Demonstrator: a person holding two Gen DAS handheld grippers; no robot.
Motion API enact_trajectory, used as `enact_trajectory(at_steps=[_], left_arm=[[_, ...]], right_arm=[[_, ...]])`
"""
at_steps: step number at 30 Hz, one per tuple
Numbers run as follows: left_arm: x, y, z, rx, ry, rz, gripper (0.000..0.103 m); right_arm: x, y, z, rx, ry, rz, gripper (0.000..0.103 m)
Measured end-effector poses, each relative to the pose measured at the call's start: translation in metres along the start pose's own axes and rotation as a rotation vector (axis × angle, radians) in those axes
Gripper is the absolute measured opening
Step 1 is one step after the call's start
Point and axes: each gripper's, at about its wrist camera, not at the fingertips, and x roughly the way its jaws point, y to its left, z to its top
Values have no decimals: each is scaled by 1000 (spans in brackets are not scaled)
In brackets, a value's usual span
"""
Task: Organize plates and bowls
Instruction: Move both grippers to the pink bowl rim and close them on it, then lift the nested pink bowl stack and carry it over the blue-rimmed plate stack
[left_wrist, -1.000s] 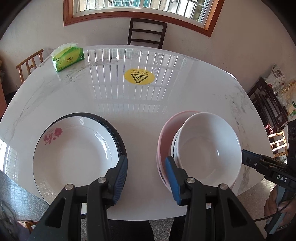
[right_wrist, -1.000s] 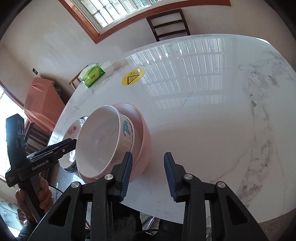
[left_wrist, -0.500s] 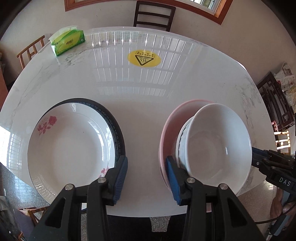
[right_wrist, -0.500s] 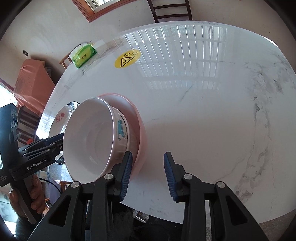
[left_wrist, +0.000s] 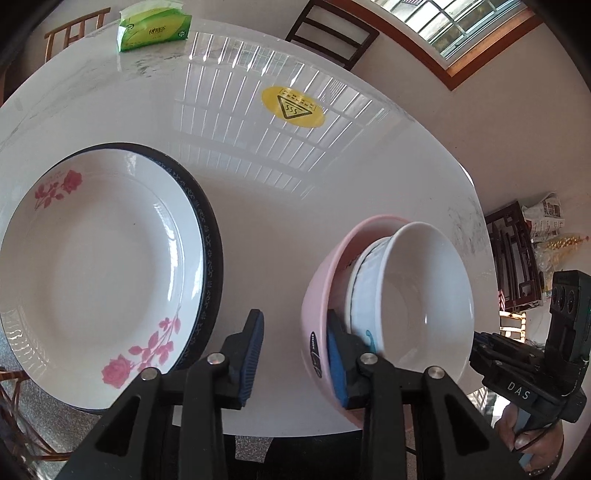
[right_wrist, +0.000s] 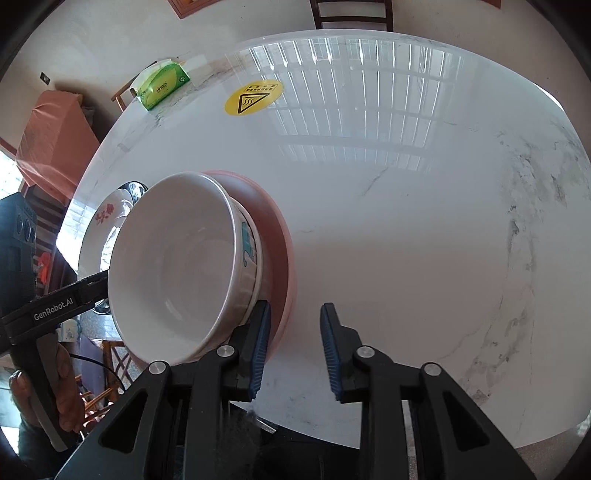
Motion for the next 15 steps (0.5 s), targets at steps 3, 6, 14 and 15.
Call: enact_trajectory(at_steps=[3, 6, 14, 15], left_arm=[[-2, -10, -3, 30, -18, 1, 11], [-2, -8, -3, 14, -28, -12, 10], [-7, -11, -2, 12, -53, -16, 9], [-8, -11, -1, 8, -56, -23, 9]], right_arm=[[-1, 4, 0, -12, -6, 3, 12], [-2, 0, -1, -1, -17, 39, 13], [-9, -3, -4, 11, -54, 63, 13], [-12, -3, -4, 15, -63, 68, 13]])
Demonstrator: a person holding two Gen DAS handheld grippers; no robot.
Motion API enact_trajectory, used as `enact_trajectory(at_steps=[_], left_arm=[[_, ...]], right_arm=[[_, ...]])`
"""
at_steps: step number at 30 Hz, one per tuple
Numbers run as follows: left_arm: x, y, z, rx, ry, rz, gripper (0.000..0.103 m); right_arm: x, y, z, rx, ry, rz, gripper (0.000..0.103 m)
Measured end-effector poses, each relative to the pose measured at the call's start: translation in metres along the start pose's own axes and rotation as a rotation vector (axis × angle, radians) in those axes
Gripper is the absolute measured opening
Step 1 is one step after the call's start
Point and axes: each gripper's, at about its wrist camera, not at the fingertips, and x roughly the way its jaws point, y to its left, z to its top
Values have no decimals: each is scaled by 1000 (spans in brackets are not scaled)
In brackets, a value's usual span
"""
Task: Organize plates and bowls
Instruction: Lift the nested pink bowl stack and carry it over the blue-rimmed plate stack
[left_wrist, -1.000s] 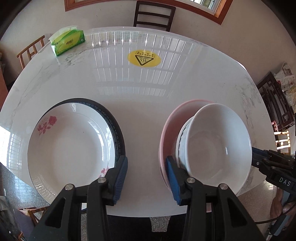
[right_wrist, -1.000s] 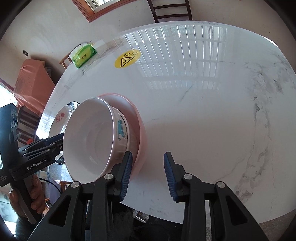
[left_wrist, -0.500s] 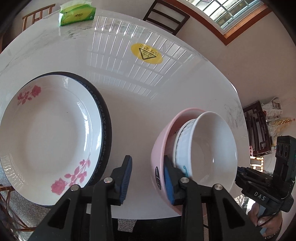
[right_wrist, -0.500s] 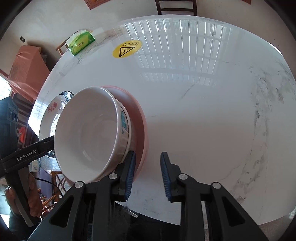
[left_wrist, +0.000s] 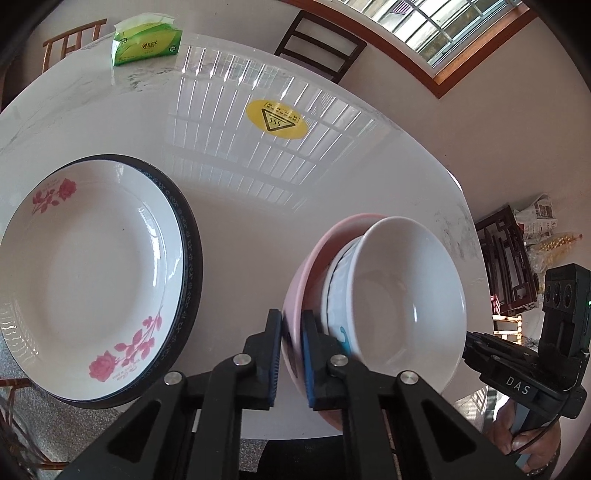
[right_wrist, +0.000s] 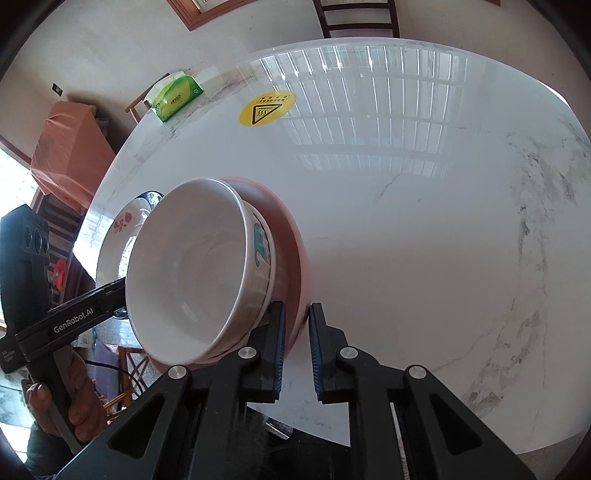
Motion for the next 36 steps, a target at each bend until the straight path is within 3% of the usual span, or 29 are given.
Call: enact_trajectory(at_steps=[20, 36], left_arm=[[-37, 4, 0, -18, -60, -1, 10], [-92, 40, -2, -87, -153, 25, 10]], right_arm=[[-21, 14, 5, -4, -26, 41, 13], [-22, 67, 13, -77, -24, 97, 13]])
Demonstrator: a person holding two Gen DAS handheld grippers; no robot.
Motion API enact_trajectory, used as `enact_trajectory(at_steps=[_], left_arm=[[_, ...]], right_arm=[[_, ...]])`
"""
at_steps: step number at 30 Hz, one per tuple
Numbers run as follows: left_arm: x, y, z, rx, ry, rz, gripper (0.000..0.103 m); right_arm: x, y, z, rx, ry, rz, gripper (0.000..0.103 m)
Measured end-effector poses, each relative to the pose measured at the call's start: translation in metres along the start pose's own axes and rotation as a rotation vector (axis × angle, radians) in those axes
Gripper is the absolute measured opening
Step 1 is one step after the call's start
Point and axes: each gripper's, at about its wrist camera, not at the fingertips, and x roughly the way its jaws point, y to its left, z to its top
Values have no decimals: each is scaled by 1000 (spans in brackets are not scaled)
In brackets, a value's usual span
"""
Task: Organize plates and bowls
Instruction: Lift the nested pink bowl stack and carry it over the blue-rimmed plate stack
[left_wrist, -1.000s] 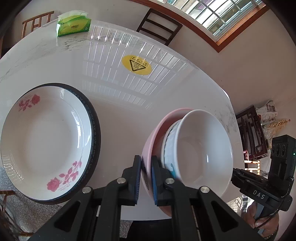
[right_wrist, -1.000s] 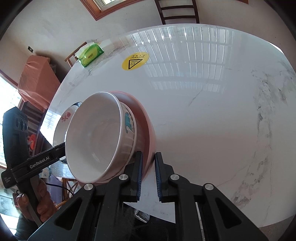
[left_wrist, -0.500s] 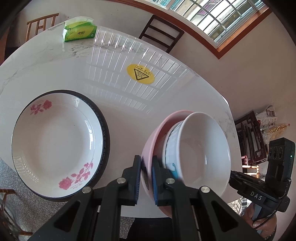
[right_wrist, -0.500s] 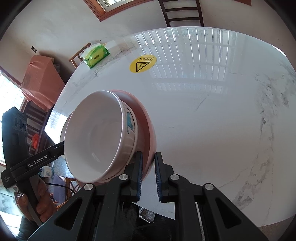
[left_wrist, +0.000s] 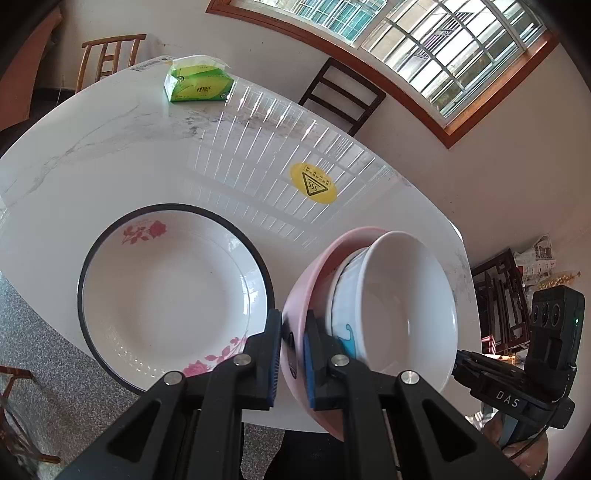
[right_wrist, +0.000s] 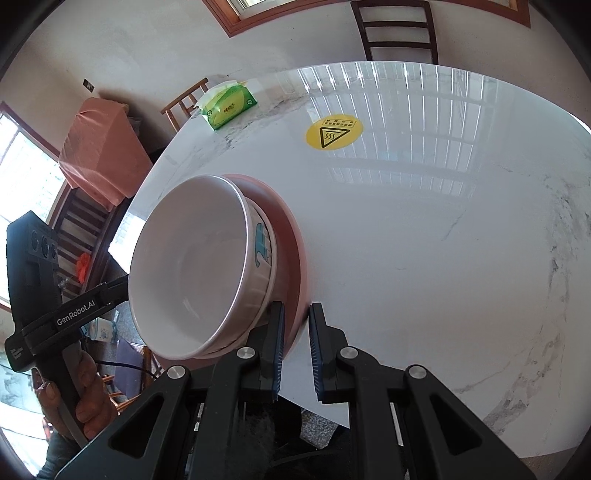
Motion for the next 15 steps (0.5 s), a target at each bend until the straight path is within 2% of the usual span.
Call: enact_trajectory(at_steps=[15], left_arm=[[-39, 61, 18, -95, -70, 42, 9]], right_arm=[[25, 62, 17, -71, 20, 55, 14]])
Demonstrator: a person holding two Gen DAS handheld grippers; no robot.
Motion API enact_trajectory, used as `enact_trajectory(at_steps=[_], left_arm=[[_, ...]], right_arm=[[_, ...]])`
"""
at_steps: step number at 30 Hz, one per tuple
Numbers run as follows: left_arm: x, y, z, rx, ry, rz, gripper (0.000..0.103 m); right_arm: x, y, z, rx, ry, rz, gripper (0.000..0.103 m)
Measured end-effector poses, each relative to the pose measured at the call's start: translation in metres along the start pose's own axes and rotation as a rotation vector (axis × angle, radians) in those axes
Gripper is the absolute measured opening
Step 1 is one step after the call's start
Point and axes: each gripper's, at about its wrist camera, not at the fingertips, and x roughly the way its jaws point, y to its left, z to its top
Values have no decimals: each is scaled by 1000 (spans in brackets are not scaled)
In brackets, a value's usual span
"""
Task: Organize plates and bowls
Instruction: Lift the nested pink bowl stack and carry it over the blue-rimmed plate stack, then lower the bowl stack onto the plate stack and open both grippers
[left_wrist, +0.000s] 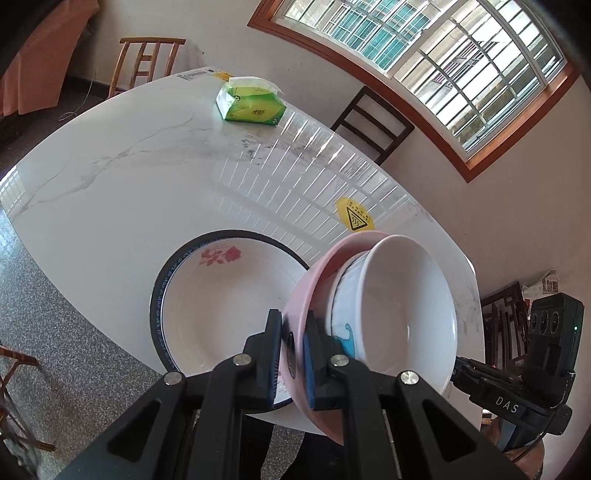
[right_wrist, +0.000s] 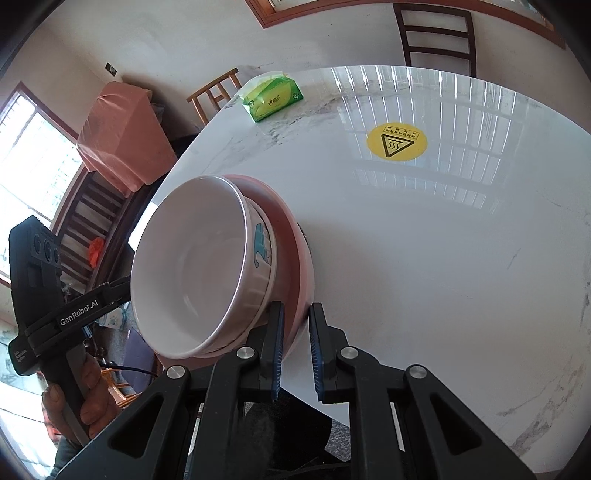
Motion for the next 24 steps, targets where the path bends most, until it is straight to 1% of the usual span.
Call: enact_trajectory(at_steps=[13, 24], left_arm=[[-3, 40, 10, -65, -8, 22, 9], [4, 59, 13, -85, 2, 28, 9]], right_arm=[[28, 30, 12, -21, 36, 28, 14], [40, 38, 13, -18, 60, 33, 14]])
